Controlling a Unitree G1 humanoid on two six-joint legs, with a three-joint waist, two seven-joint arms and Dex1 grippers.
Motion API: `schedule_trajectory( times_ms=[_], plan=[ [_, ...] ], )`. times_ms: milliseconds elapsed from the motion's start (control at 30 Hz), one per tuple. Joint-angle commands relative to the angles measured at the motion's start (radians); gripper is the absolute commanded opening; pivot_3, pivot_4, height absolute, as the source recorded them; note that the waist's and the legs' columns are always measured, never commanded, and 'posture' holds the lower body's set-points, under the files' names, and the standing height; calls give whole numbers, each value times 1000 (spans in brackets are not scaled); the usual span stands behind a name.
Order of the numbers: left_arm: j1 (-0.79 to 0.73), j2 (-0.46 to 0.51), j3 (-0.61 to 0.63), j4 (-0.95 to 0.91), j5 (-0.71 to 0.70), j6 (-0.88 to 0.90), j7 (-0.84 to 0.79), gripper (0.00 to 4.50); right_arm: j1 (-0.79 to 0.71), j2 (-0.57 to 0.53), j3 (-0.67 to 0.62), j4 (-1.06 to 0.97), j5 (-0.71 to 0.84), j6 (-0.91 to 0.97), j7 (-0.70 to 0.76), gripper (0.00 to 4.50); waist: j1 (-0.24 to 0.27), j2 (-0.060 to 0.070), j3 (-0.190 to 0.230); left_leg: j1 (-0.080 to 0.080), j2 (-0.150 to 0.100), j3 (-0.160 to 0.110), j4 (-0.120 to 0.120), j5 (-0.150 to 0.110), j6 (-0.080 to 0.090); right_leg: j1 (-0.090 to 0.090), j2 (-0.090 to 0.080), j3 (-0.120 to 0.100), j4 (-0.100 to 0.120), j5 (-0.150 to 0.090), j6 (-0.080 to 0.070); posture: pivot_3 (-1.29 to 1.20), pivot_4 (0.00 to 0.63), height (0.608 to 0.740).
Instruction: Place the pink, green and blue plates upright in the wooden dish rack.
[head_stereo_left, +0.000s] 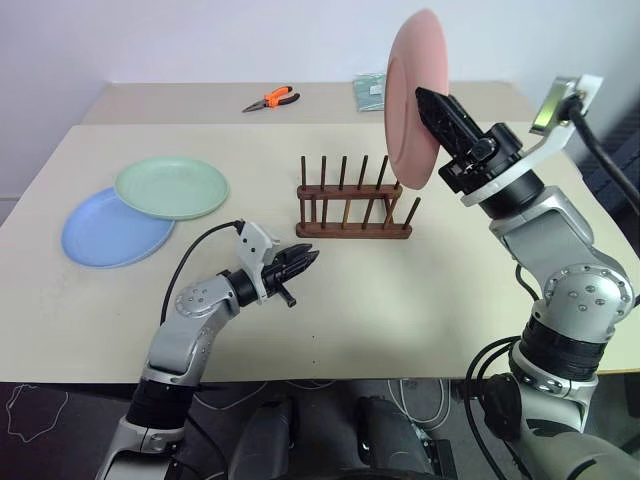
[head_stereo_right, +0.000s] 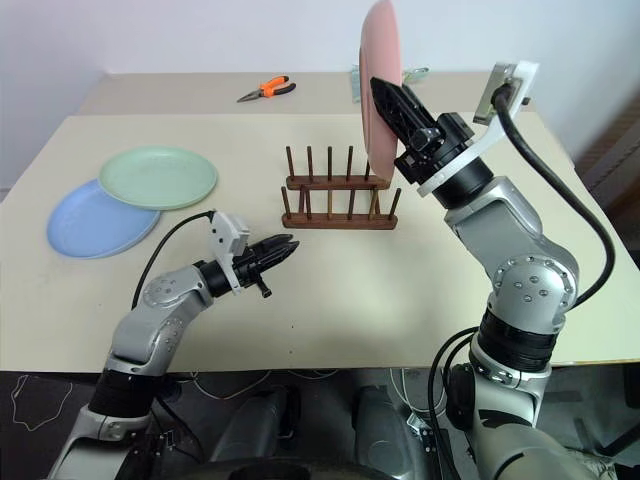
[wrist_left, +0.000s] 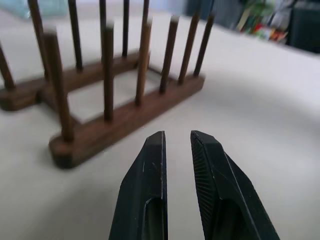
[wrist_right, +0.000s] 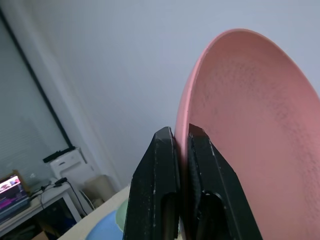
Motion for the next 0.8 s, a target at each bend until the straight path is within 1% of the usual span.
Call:
schedule_trajectory(
  times_ms=[33, 200, 300, 400, 500, 567, 600, 700, 800],
  plan=[
    [-4, 19, 33, -52, -41, -7, -15, 741, -3, 0, 3, 24, -15, -35, -6, 27, -1, 1, 0, 0, 0, 0, 0, 0, 0, 0, 0, 0, 0, 0, 0, 0, 150, 738],
    [-2, 37, 30, -57, -47, -4, -14, 741, 5, 6, 21, 90, -56, -52, -3, 27, 0, 1, 0, 0, 0, 0, 0, 0, 0, 0, 2, 0, 0, 0, 0, 0, 150, 738],
    [2, 42, 25, -67, -48, -1, -13, 741, -7, 23, 1, 155, -40, -51, -20, 27, 0, 1, 0, 0, 0, 1, 0, 0, 0, 0, 3, 0, 0, 0, 0, 0, 150, 738],
    [9, 46, 20, -77, -48, 5, -10, 741, -22, 20, -7, 193, -50, -60, -21, 1105, -1, 1, 0, 0, 0, 1, 0, 0, 0, 0, 4, 0, 0, 0, 0, 0, 150, 738],
    [13, 52, 16, -80, -41, 8, -10, 741, -40, 6, -3, 211, -79, -75, -22, 2635, -1, 1, 0, 0, 0, 1, 0, 0, 0, 0, 4, 0, 0, 0, 0, 0, 150, 738],
    [15, 55, 14, -80, -39, 7, -8, 741, -50, -13, 8, 217, -121, -93, -8, 3739, 0, 1, 0, 0, 0, 1, 0, 0, 0, 0, 4, 0, 0, 0, 0, 0, 150, 738],
    [16, 57, 15, -79, -38, 8, -7, 741, -55, -25, 15, 218, -147, -105, 2, 4174, 0, 1, 0, 0, 0, 1, 0, 0, 0, 0, 4, 0, 0, 0, 0, 0, 150, 738],
    [18, 59, 27, -78, -51, 22, -4, 741, -67, -87, 46, 221, -257, -155, 53, 4174, 1, 1, 0, 0, 0, 2, 0, 0, 0, 0, 4, 0, 0, 0, 0, 0, 150, 738],
    [7, 56, 64, -58, -51, 25, 29, 1628, -98, -171, 63, 250, -381, -230, 103, 4217, 1, 2, 1, 0, 0, 2, 0, 0, 0, -1, 4, 0, 0, 0, 0, 0, 150, 738]
  ],
)
